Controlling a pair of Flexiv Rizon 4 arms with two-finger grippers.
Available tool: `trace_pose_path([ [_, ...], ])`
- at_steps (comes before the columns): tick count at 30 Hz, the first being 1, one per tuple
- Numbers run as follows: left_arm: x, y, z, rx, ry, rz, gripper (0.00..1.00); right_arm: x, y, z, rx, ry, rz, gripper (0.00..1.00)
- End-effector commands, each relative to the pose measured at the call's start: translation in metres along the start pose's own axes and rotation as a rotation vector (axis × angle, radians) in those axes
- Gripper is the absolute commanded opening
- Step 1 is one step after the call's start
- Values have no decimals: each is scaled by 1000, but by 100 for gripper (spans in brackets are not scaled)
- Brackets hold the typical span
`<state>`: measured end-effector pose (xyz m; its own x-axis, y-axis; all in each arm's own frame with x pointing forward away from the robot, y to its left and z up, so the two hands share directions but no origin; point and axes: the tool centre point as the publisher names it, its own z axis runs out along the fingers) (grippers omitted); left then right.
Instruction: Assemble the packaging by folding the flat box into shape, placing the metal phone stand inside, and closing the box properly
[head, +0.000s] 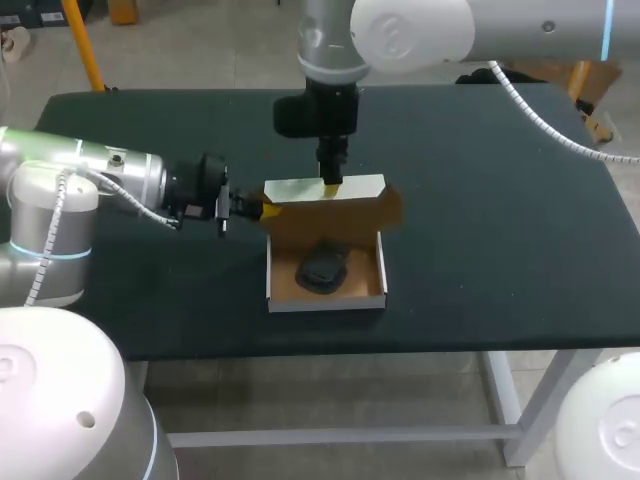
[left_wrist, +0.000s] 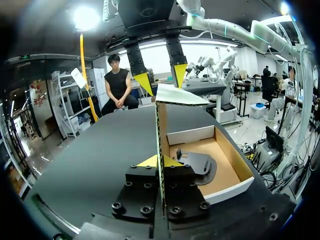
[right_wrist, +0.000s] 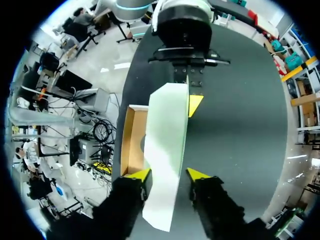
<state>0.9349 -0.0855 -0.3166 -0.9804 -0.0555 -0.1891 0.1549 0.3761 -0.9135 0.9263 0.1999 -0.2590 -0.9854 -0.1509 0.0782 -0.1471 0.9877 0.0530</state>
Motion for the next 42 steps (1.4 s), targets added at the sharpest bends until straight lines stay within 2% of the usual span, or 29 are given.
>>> trace_pose_path([
  [1,0,0,-1,2,2,2,0,-6,2,3,6,17,-1,46],
  [5,0,0,-1,2,2,2,0,-7,3,6,11,28,-2,41],
  [7,0,0,-1,2,2,2,0,-8,3,7,16,35,-4,34],
  [9,0,0,-1,2,2,2,0,-8,4,8,18,38,-5,24],
  [11,0,0,-1,2,2,2,0,-8,4,9,19,41,-6,3],
  [12,0,0,-1,2,2,2,0,-8,4,9,20,42,-6,0],
  [27,0,0,-1,2,2,2,0,-6,3,8,23,46,-4,0],
  [29,0,0,-1,2,2,2,0,-5,1,5,22,43,2,50],
  [30,0,0,-1,2,2,2,0,-5,0,3,20,38,6,100],
  [35,0,0,-1,2,2,2,0,-5,-5,-10,-11,21,42,100],
  [42,0,0,-1,2,2,2,0,-12,-13,-31,-58,7,164,100],
])
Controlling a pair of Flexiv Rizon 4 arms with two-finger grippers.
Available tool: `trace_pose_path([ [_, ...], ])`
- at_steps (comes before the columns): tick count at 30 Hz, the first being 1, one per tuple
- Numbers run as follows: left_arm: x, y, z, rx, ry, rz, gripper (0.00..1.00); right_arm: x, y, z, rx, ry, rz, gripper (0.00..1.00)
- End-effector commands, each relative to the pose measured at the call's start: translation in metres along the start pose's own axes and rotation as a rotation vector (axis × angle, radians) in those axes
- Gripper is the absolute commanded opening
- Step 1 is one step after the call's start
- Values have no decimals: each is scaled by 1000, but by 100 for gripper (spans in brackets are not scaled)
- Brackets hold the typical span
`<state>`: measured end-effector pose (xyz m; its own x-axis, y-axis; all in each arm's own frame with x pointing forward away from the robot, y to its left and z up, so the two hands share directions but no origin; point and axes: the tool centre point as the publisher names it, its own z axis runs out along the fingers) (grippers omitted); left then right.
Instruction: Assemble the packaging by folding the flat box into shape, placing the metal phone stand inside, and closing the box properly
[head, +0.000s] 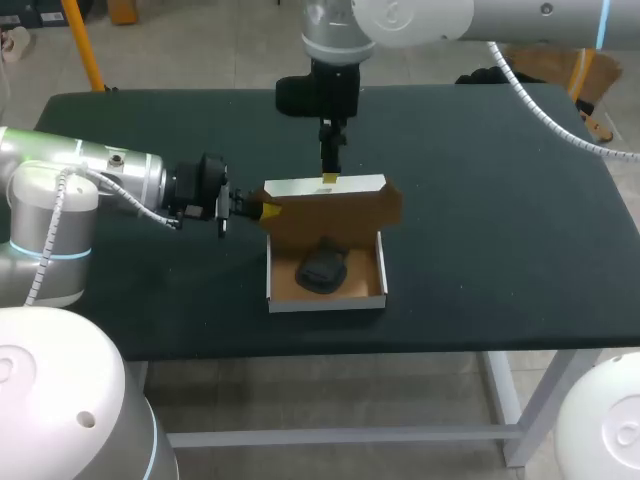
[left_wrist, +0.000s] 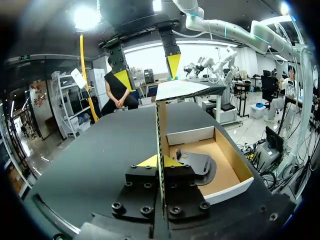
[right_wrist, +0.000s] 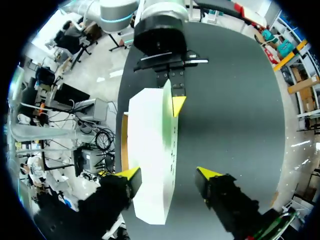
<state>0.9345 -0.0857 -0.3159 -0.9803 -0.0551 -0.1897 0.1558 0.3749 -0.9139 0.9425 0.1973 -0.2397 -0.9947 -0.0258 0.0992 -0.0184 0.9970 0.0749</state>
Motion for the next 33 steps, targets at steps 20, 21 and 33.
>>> trace_pose_path([
  [20,0,1,-1,1,1,1,0,-9,-17,-30,-38,15,196,100],
  [21,0,1,-1,1,1,1,0,-9,-17,-30,-38,15,196,100],
  [33,10,0,-2,-18,-85,104,0,-11,-27,-32,-54,10,379,100],
])
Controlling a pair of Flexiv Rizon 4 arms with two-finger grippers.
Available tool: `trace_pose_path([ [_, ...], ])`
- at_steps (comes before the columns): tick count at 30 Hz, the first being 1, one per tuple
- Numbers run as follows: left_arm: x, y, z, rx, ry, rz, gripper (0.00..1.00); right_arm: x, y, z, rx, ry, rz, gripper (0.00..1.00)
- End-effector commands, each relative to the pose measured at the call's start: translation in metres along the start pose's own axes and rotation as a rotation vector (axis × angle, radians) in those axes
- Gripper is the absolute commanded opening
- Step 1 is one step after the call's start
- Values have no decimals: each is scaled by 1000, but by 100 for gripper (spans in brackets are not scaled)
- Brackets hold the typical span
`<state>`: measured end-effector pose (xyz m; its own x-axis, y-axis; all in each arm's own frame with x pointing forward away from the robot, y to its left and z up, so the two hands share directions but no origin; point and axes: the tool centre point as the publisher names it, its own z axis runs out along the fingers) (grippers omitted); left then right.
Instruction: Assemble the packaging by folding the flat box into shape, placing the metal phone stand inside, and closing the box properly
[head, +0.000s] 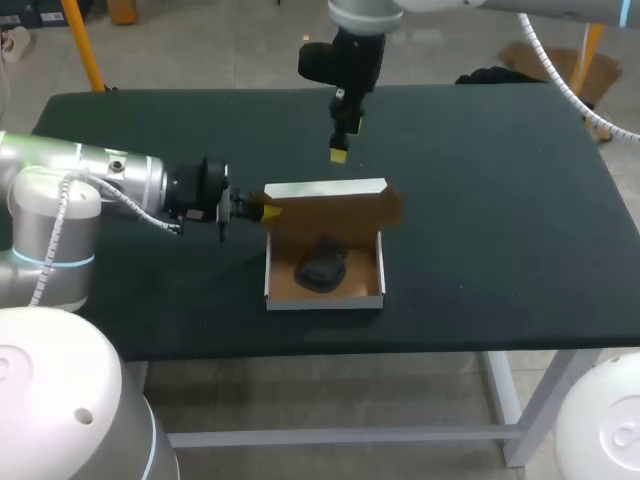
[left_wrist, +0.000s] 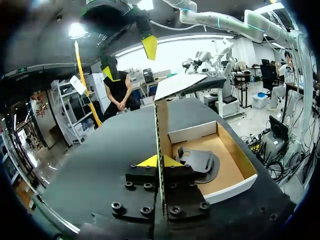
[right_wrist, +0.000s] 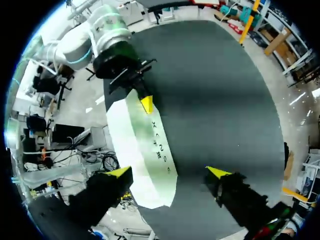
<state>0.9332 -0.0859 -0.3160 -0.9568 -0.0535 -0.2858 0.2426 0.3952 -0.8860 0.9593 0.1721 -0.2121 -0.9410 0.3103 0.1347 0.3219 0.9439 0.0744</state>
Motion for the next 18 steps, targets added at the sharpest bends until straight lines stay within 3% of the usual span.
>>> trace_pose_path([
  [1,9,-1,-3,-5,-56,16,0,1,-6,-2,-18,9,50,100],
  [18,14,2,-7,-15,-129,128,0,-1,-21,2,-73,74,282,100],
])
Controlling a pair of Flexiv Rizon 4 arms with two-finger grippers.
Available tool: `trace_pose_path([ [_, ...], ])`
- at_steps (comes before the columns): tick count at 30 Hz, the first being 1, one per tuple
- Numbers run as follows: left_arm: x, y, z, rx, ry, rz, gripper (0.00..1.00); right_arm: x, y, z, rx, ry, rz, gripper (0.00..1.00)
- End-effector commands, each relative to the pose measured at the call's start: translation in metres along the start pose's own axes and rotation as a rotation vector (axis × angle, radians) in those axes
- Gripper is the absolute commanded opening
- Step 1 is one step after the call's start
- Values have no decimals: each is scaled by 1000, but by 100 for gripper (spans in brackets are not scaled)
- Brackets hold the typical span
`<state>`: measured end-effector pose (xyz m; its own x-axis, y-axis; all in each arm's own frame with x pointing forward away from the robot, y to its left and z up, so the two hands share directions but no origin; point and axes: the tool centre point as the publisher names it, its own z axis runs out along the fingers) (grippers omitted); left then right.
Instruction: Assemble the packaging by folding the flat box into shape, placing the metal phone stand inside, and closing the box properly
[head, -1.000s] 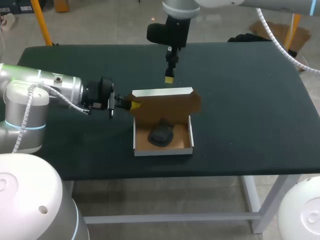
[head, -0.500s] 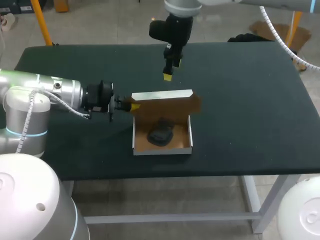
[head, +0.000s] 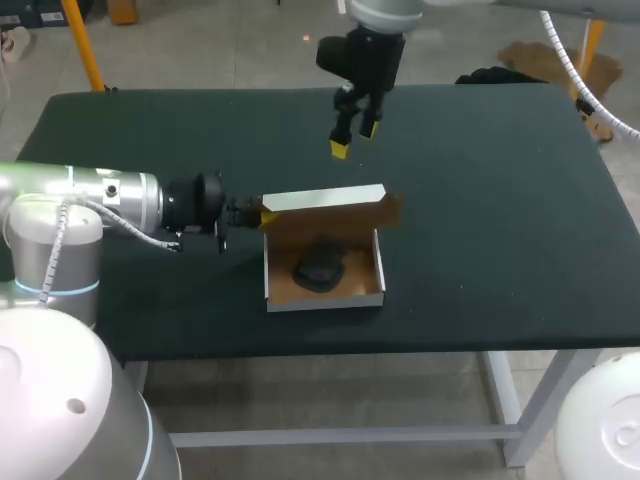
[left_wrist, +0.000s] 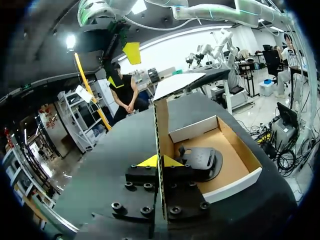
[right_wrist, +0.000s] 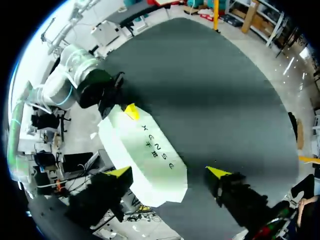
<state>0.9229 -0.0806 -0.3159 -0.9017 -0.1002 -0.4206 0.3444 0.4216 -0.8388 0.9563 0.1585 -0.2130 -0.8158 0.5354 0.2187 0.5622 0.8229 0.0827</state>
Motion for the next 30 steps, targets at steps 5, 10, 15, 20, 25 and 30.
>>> trace_pose_path([
  [5,6,5,-1,14,-31,42,0,-2,-12,5,-22,31,73,100],
  [10,8,8,-1,20,-48,84,0,-1,-16,9,-27,53,132,100],
  [15,12,9,-1,25,-52,127,0,1,-21,12,-41,66,180,100],
  [20,15,11,-1,20,-53,166,0,1,-24,15,-45,84,213,100],
  [25,19,12,0,14,-51,202,0,4,-28,19,-48,101,231,100],
  [30,23,12,0,1,-49,246,0,6,-31,22,-51,115,242,100],
])
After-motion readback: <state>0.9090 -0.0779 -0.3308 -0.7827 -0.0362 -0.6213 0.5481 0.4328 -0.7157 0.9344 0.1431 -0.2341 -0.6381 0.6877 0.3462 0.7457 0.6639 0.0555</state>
